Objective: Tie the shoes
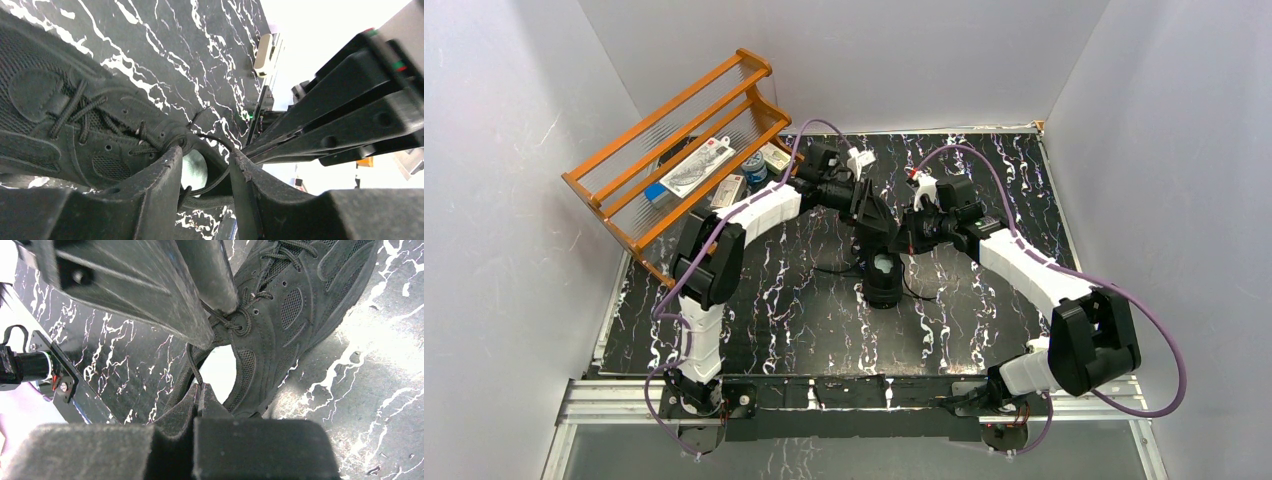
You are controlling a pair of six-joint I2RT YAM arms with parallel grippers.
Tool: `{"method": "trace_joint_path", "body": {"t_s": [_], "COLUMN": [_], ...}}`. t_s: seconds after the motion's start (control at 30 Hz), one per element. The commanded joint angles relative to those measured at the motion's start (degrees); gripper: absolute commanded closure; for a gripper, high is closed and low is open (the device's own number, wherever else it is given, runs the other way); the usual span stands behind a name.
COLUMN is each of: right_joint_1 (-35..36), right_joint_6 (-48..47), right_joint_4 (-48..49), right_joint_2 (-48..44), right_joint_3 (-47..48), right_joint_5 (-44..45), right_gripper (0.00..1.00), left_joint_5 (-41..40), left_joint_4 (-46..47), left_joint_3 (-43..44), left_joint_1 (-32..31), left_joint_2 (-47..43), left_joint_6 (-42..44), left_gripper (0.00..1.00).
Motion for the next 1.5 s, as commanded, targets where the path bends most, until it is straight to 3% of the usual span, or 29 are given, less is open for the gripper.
{"method": "trace_joint_path", "body": {"t_s": [0.0,0.4,0.6,0.87,1.23,1.47], "right_joint_1": [0.2,0.1,0.1,0.1,0.2,0.1], "right_joint_6": [0.1,2.5,2.2,2.8,6.5,9.1], "right_joint_4": [1.2,2.1,2.4,3.3,5.4,5.1], "right_joint_2": [-2.6,-3.8,-3.6,-3.0,-1.2,1.4], "right_joint_3": [-1.1,-3.8,-3.3,-3.0,-2.0,0.1], "right_joint_5": [-0.6,-0.8,-0.5,-0.6,0.7,3.7], "right_gripper": [1.00,1.00,1.00,1.00,1.00,1.00], "left_joint_5": [-1.2,4.8,5.4,1.7,-2.4,-3.9], "left_joint_4": [-8.9,-10.1,-10.2,-11.0,-14.3,-12.8], "left_joint_3": [6.1,11.3,9.7,4.4,6.7,7.5], "left_joint_1": [-0.1,-0.2,-0.2,-0.5,-0.9,-0.9], "left_joint_2": [-3.0,5.5,4.7,0.7,0.6,-1.5], "left_joint_6": [4.2,6.0,6.1,8.3,10.4,8.6], "left_gripper": [0.62,0.63,0.65,0.80,0.99,1.00]}}
